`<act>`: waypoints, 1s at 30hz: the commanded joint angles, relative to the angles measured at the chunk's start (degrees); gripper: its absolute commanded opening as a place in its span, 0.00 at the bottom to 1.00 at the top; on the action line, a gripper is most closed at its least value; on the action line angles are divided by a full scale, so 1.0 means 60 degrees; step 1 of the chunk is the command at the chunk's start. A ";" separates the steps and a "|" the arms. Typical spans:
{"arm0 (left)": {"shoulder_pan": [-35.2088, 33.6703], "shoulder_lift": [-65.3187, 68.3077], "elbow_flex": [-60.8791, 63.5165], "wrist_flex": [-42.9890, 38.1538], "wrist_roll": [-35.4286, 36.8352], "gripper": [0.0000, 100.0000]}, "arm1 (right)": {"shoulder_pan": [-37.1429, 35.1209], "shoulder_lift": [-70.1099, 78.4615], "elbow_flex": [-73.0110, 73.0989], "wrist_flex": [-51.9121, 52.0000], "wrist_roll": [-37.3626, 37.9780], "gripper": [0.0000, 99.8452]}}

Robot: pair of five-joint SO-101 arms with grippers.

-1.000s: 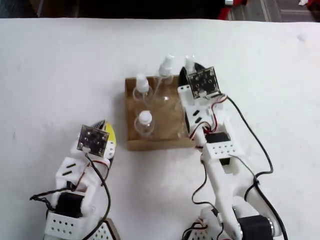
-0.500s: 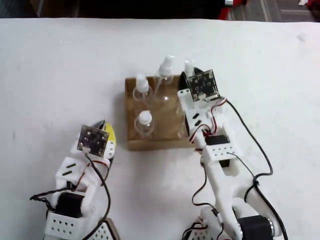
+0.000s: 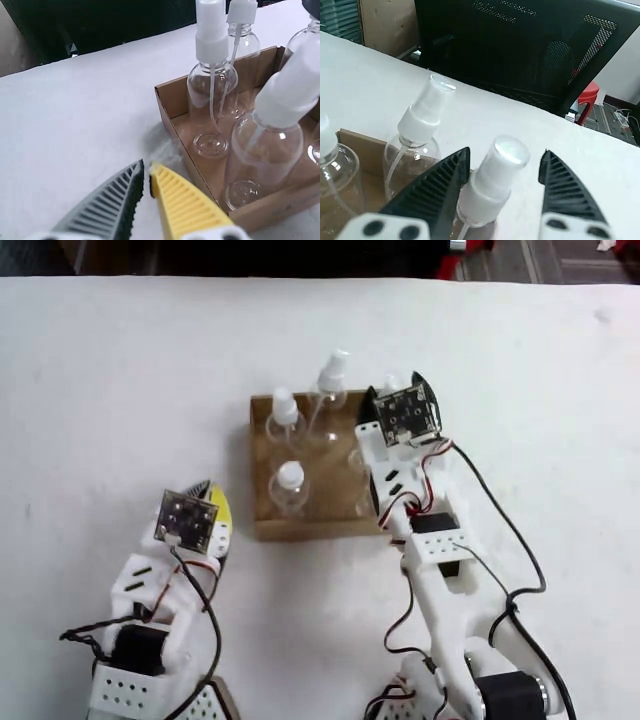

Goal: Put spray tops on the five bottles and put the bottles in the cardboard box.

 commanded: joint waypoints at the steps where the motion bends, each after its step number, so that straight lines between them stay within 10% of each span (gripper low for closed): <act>1: 0.0125 -0.0154 -0.0190 -0.0234 -0.0117 0.02 | 0.0022 -0.0344 -0.0073 -0.0183 0.0029 0.20; 30: 0.0125 -0.0154 -0.0190 -0.0249 -0.0132 0.02 | 0.0916 -0.3963 -0.0659 0.2190 0.0044 0.17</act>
